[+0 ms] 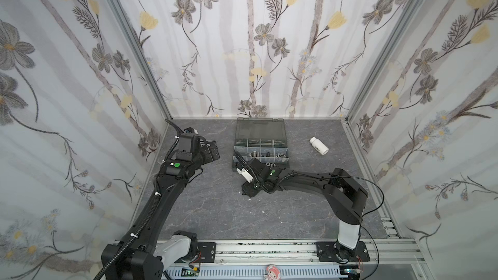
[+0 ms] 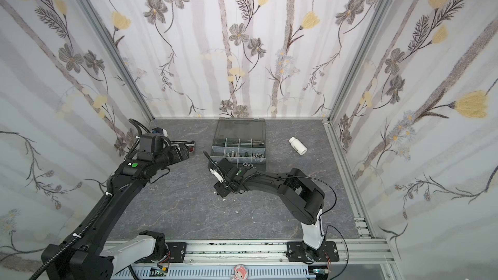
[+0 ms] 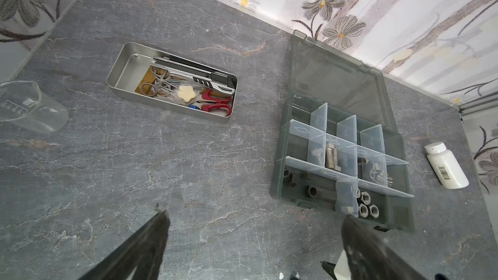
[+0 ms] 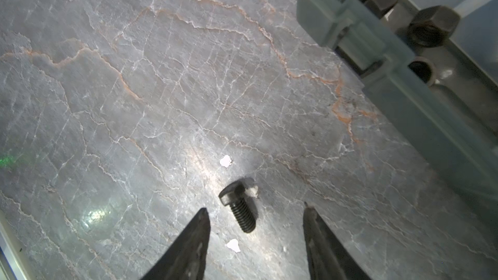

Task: Sort the screws and nuts into containers
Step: Pick up the screw from the center of the table.

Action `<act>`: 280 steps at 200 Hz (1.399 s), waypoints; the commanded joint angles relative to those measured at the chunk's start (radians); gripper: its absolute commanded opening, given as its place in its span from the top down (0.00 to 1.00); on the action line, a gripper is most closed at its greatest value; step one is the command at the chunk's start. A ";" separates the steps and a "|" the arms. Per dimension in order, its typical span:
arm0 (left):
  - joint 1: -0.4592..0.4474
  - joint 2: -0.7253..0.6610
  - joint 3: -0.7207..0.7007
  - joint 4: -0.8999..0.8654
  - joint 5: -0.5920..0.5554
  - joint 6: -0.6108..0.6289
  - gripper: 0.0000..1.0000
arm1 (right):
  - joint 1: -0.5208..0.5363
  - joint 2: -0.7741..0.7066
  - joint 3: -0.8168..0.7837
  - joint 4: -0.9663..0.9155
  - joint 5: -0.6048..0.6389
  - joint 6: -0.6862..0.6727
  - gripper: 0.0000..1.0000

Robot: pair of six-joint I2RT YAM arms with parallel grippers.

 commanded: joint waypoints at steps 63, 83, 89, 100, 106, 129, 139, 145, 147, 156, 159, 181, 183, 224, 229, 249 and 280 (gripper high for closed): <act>0.003 -0.015 -0.087 0.097 -0.025 -0.014 0.00 | 0.031 0.094 0.079 -0.092 -0.008 -0.039 0.52; 0.003 -0.019 -0.089 0.102 -0.028 -0.014 0.00 | 0.035 0.103 0.083 -0.090 -0.003 -0.038 0.52; 0.003 -0.020 -0.090 0.103 -0.026 -0.014 0.00 | 0.035 0.106 0.084 -0.089 -0.003 -0.037 0.53; 0.003 -0.021 -0.094 0.102 -0.026 -0.013 0.00 | 0.038 0.110 0.086 -0.086 -0.003 -0.034 0.54; 0.003 -0.022 -0.095 0.103 -0.026 -0.013 0.00 | 0.038 0.112 0.088 -0.086 -0.003 -0.034 0.55; 0.003 -0.028 -0.101 0.104 -0.026 -0.014 0.00 | 0.040 0.122 0.087 -0.082 -0.003 -0.034 0.57; 0.004 -0.028 -0.102 0.104 -0.026 -0.013 0.00 | 0.040 0.126 0.089 -0.080 -0.002 -0.034 0.58; 0.004 -0.029 -0.102 0.104 -0.026 -0.014 0.00 | 0.040 0.129 0.089 -0.080 -0.002 -0.034 0.59; 0.004 -0.030 -0.102 0.104 -0.026 -0.014 0.00 | 0.040 0.130 0.089 -0.079 -0.002 -0.034 0.59; 0.005 -0.030 -0.104 0.105 -0.025 -0.014 0.00 | 0.041 0.132 0.089 -0.077 -0.001 -0.034 0.60; 0.004 -0.030 -0.104 0.104 -0.026 -0.013 0.00 | 0.040 0.133 0.089 -0.077 0.000 -0.034 0.60; 0.005 -0.028 -0.104 0.104 -0.025 -0.012 0.00 | 0.041 0.140 0.092 -0.077 0.001 -0.035 0.65; 0.005 -0.028 -0.104 0.104 -0.025 -0.012 0.00 | 0.041 0.141 0.092 -0.077 0.002 -0.034 0.65; 0.005 -0.027 -0.103 0.104 -0.024 -0.012 0.00 | 0.041 0.149 0.091 -0.079 0.010 -0.034 0.74; 0.004 -0.027 -0.102 0.104 -0.024 -0.012 0.00 | 0.041 0.149 0.092 -0.078 0.011 -0.035 0.75; 0.005 -0.027 -0.100 0.102 -0.024 -0.012 0.00 | 0.041 0.143 0.092 -0.081 0.015 -0.034 0.77; 0.005 -0.025 -0.095 0.100 -0.017 -0.015 0.00 | 0.041 0.128 0.095 -0.085 0.030 -0.034 0.80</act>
